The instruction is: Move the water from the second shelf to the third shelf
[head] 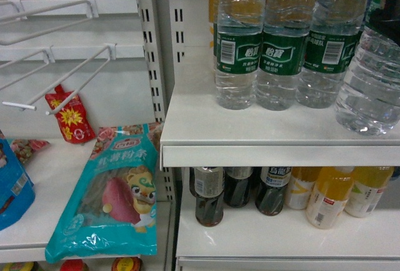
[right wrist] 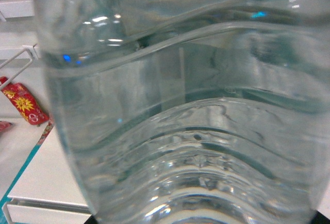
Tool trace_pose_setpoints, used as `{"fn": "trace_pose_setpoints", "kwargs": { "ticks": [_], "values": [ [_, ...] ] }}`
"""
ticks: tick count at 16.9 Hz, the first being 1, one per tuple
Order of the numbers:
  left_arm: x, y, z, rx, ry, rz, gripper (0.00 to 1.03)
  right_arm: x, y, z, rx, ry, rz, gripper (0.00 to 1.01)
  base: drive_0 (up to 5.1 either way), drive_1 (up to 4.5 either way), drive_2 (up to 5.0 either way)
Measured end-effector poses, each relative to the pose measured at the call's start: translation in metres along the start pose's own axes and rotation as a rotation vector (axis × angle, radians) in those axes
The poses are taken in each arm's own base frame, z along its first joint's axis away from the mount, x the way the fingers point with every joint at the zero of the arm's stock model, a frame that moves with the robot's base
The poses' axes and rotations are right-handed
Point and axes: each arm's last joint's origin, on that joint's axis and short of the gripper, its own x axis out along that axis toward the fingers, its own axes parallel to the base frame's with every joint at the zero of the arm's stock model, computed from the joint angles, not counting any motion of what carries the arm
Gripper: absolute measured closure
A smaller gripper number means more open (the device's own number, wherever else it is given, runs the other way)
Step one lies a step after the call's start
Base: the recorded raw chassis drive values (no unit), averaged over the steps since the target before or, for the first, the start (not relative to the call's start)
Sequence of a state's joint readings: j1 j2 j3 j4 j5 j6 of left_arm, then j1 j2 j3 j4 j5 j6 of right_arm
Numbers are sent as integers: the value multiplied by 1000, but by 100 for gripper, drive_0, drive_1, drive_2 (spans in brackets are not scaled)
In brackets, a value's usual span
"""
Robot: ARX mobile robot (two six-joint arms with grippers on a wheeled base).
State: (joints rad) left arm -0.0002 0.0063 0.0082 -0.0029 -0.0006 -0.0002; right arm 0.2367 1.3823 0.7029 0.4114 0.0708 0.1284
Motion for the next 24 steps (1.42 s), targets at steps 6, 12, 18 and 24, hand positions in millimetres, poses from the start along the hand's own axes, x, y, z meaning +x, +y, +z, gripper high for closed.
{"fn": "trace_pose_setpoints", "kwargs": {
  "ticks": [6,12,18,24],
  "values": [
    [0,0,0,0,0,0,5,17,-2,-11,-6,67,-39,61,30,30,30],
    [0,0,0,0,0,0,5,14,-8,-14,7,61,-44,61,0,0,0],
    [0,0,0,0,0,0,5,44,-7,-5,8,68,-50,61,0,0,0],
    [0,0,0,0,0,0,5,62,-5,5,-8,66,-49,61,0,0,0]
  ]
}}
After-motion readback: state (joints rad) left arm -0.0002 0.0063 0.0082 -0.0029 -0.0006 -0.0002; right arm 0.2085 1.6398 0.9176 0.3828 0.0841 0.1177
